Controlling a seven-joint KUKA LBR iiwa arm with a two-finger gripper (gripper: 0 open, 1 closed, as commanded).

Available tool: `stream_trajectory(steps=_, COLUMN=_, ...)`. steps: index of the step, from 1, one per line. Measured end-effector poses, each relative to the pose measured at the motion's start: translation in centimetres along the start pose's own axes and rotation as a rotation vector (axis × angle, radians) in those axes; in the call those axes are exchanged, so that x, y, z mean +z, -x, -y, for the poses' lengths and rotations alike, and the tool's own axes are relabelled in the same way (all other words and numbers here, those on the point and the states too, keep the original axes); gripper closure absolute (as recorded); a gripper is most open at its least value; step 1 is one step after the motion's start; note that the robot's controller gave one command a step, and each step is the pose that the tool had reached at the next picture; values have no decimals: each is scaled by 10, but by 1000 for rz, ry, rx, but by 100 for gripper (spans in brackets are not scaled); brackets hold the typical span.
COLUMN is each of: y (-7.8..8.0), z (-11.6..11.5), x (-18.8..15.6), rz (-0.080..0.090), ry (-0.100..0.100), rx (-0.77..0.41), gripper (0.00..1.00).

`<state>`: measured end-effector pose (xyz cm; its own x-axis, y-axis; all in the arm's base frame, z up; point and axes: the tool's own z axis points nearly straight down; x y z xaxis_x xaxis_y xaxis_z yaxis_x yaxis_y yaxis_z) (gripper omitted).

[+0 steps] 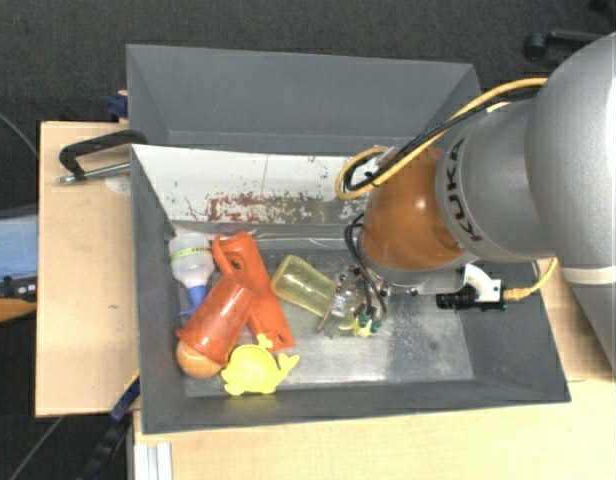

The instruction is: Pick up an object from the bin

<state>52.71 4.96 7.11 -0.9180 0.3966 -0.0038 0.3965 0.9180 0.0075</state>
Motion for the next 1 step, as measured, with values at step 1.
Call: stream_trajectory(steps=1, y=0, z=0, x=1, rz=-1, ry=0, rx=0, gripper=100)
